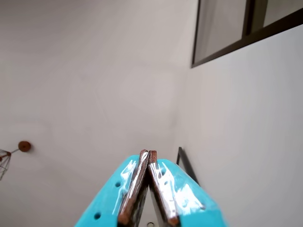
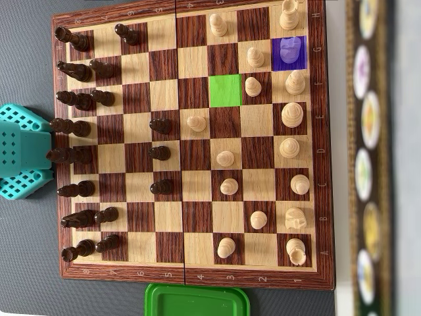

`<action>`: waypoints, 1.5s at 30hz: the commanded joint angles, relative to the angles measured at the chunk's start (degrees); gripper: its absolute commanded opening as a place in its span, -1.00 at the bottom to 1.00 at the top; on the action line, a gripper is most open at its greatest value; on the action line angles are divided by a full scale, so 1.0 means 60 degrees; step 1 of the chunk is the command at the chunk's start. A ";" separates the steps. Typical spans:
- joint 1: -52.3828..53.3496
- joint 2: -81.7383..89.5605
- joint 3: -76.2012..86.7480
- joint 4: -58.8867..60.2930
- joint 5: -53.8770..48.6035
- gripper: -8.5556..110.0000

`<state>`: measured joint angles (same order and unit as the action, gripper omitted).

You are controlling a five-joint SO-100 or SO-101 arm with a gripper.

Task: Play chess

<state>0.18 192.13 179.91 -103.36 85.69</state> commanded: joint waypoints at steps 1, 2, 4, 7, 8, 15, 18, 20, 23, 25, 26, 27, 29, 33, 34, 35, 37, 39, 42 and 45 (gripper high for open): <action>-0.0029 -0.0088 0.0190 -0.0015 0.0044 -0.86; -0.0029 -0.0103 0.0190 0.0000 0.0044 -0.86; -0.0029 -0.0103 0.0190 0.0000 0.0044 -0.86; -0.0044 -0.0117 0.0190 0.0117 0.0044 -0.86; -0.0044 -0.0088 0.0190 0.0322 0.0044 -0.86; 0.0044 -0.0073 -0.0615 0.2607 0.0044 -0.86; 0.0073 -0.0073 -0.1216 0.3911 0.0000 -0.86; 0.0073 -0.0073 -0.1611 0.4863 -0.0015 -0.86; 0.0073 -0.0073 -0.2124 0.6431 -0.0029 -0.86; 0.0000 -0.0073 -0.2432 0.7427 -0.0029 -0.86; -0.0029 -0.0073 -0.2578 0.7954 -0.0029 -0.86; -0.0029 -0.0073 -0.2725 0.8496 -0.0029 -0.86; -0.0029 -0.0073 -0.3018 0.9624 -0.0029 -0.86; -0.0044 -0.0073 -0.3721 1.1997 -0.0029 -0.86; -0.0044 -0.0073 -0.3867 1.2612 -0.0029 -0.86; -0.0044 -0.0073 -0.4028 1.3228 0.0015 -0.86; -0.0059 -0.0073 -0.4409 1.4517 0.0044 -0.86; -0.0059 -0.0073 -0.4863 1.5894 -0.0015 -0.86; -0.0542 -0.0073 -0.5508 1.8135 -0.0029 -0.86; -0.1377 -0.0073 -0.5845 2.0508 0.0044 -0.86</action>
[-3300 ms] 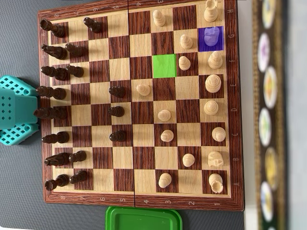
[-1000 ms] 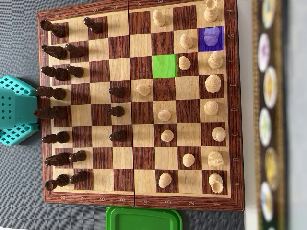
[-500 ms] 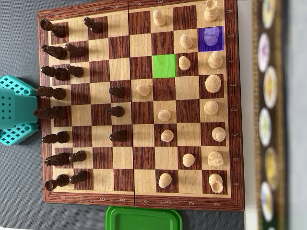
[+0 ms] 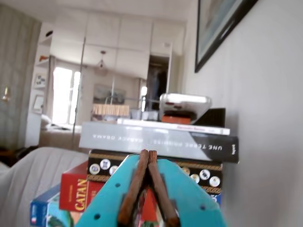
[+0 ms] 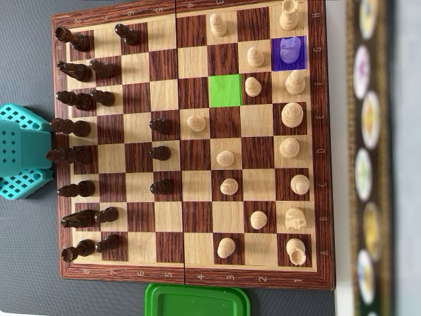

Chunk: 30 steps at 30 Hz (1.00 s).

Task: Play chess

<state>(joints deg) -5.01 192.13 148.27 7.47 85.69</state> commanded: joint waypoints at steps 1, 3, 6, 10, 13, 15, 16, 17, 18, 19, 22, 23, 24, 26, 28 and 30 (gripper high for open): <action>-0.0762 -0.0073 -0.0645 0.2725 0.0044 -0.86; -0.1260 -0.0073 -0.0674 0.3984 0.0059 -0.86; -0.1846 -0.0073 -0.0659 0.5142 0.0029 -0.86; -0.2402 -0.0073 -0.0425 0.6138 -0.0029 -0.86; -0.2622 -0.0073 -0.0117 0.6650 -0.0015 -0.86; -0.2666 -0.0073 0.0044 0.6973 -0.0015 -0.86; -0.2695 -0.0073 0.0103 0.7163 -0.0015 -0.86; -0.2695 -0.0073 0.0117 0.7354 -0.0029 -0.86; -0.2681 -0.0073 0.0117 0.7632 0.0000 -0.86; -0.2637 -0.0073 0.0132 0.7939 0.0029 -0.86; -0.2593 -0.0132 0.0059 0.8906 0.0073 -0.83; -0.2593 -0.0161 0.0029 0.9170 0.0161 -0.80; -0.2593 -0.0190 -0.0044 0.9434 0.0337 -0.77; -0.2593 -0.0366 -0.0249 1.0049 0.0659 -0.71; -0.2593 -0.0835 -0.0542 1.0635 0.1055 -0.68; -0.2593 -0.1494 -0.0952 1.1074 0.1260 -0.69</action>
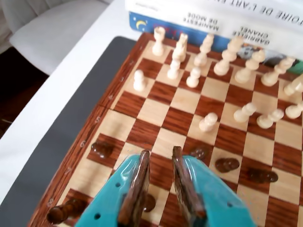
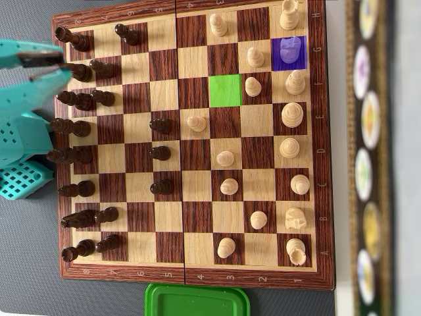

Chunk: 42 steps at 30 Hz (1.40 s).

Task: Play chess

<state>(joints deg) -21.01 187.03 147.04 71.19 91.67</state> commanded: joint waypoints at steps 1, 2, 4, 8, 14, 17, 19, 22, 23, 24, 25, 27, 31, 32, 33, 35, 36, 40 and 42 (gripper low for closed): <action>0.0073 -0.1011 -0.0967 0.0557 0.0278 -0.69; 0.0073 -0.1406 -0.1172 0.0586 0.0264 -0.69; 0.0073 -0.2197 -0.1582 0.0557 0.0264 -0.69; 0.0088 -0.3853 -0.2461 0.0557 0.0278 -0.68; 0.0059 -0.6504 -0.3896 0.0645 0.0791 -0.68; 0.0000 -0.7632 -0.4629 0.0615 0.1025 -0.68; 0.0000 -0.8291 -0.5112 0.0630 0.1040 -0.68; 0.0029 -0.9170 -0.5684 0.0645 0.1025 -0.68; 0.0029 -0.9492 -0.5845 0.0645 0.1025 -0.68; 0.0029 -0.9785 -0.6006 0.0645 0.1025 -0.68; 0.0029 -1.0078 -0.6167 0.0645 0.1025 -0.68; 0.0044 -1.0664 -0.6519 0.0659 0.1025 -0.68; 0.0044 -1.1807 -0.7222 0.0659 0.1025 -0.68; 0.0044 -1.2085 -0.7471 0.0659 0.1025 -0.67; 0.0044 -1.2363 -0.7720 0.0659 0.1025 -0.66; 0.0059 -1.2876 -0.8291 0.0659 0.1025 -0.61; 0.0059 -1.3096 -0.8584 0.0659 0.1025 -0.59; -0.0117 -1.4004 -0.9683 0.0659 0.0967 -0.57; -0.0249 -1.4517 -1.0166 0.0659 0.0981 -0.57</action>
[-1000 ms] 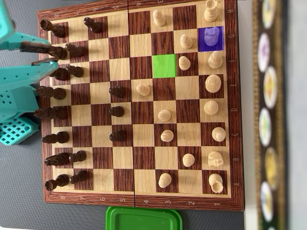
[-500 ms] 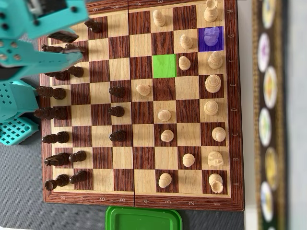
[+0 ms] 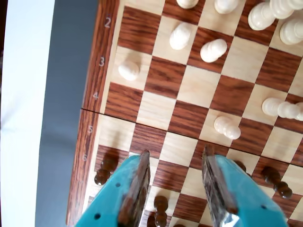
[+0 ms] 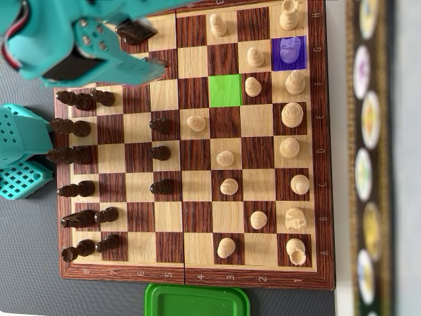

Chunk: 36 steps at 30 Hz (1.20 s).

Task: Play chess

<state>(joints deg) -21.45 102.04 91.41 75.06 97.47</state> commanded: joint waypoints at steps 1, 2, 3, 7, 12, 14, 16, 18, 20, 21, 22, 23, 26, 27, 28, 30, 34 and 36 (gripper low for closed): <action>-0.0176 -0.0630 -0.1099 0.0015 0.0015 -0.57; -0.0146 -0.0952 -0.1318 0.0015 -0.0015 -0.57; -0.0117 -0.1245 -0.1523 0.0015 -0.0029 -0.57; -0.0044 -0.2241 -0.2329 0.0015 -0.0029 -0.57; 0.0117 -0.3062 -0.3091 0.0015 -0.0029 -0.57; 0.0264 -0.3369 -0.3223 -0.0015 -0.0029 -0.57; 0.0381 -0.3647 -0.3472 -0.0015 -0.0029 -0.57; 0.0410 -0.3940 -0.3823 0.0000 -0.0029 -0.57; 0.0410 -0.4277 -0.4175 -0.0059 -0.0044 -0.57; 0.0410 -0.4468 -0.4380 -0.0073 -0.0044 -0.57; 0.0410 -0.4658 -0.4600 -0.0073 -0.0044 -0.57; 0.0410 -0.4790 -0.4805 0.0000 -0.0044 -0.57; 0.0483 -0.5142 -0.5259 0.0015 -0.0044 -0.57; 0.0483 -0.5244 -0.5391 0.0015 -0.0044 -0.57; 0.0483 -0.5317 -0.5493 0.0015 -0.0044 -0.57; 0.0513 -0.5522 -0.5713 0.0000 -0.0044 -0.57; 0.0615 -0.6035 -0.6196 0.0000 -0.0044 -0.57; 0.0630 -0.6299 -0.6475 0.0000 -0.0044 -0.57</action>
<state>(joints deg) -18.46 64.42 56.60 75.06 97.47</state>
